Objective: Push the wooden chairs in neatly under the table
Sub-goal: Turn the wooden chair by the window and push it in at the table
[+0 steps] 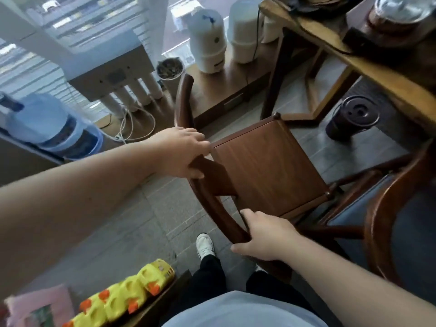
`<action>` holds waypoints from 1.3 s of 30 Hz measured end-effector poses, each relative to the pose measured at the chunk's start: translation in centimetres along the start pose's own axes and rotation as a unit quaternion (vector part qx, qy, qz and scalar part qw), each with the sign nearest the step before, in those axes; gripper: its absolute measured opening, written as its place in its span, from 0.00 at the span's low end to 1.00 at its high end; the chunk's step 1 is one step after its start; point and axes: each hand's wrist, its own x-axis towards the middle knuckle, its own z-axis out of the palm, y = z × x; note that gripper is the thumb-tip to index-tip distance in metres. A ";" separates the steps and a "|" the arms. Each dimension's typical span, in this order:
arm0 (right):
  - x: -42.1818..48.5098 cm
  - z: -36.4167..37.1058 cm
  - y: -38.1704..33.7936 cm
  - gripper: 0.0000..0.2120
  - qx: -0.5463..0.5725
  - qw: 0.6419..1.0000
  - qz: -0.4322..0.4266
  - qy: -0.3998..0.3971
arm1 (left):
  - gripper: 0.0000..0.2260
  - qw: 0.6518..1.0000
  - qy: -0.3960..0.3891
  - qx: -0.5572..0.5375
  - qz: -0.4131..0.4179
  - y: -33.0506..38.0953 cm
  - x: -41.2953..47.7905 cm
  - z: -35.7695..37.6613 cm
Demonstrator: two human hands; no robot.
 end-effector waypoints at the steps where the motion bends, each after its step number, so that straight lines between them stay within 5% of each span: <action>1: 0.3 0.3 -0.9 0.38 -0.004 0.999 -0.001 0.035 | 0.27 0.998 -0.012 0.023 0.052 -0.8 0.5 0.0; 6: 3.0 1.8 -3.6 0.22 0.092 0.992 0.009 0.091 | 0.38 0.971 -0.135 0.149 0.131 -3.9 3.0 2.3; 13: 4.4 1.1 -3.3 0.06 0.265 0.964 0.032 0.000 | 0.09 0.963 -0.179 0.171 0.103 -5.2 5.1 2.7; 23: -1.0 -0.8 5.5 0.07 0.177 0.979 0.099 -0.029 | 0.06 0.983 -0.076 0.107 0.125 1.7 8.2 4.3; 28: -2.7 -2.4 11.1 0.27 0.155 0.981 0.110 -0.045 | 0.12 0.985 -0.038 0.090 0.140 5.1 10.6 4.2; 33: -2.3 -2.6 11.7 0.25 0.138 0.987 0.068 -0.038 | 0.20 0.980 -0.068 0.075 0.173 2.5 10.5 2.7; 39: -1.5 -1.0 8.9 0.20 0.075 0.989 0.080 0.096 | 0.11 0.958 -0.161 0.139 0.192 1.6 12.5 1.8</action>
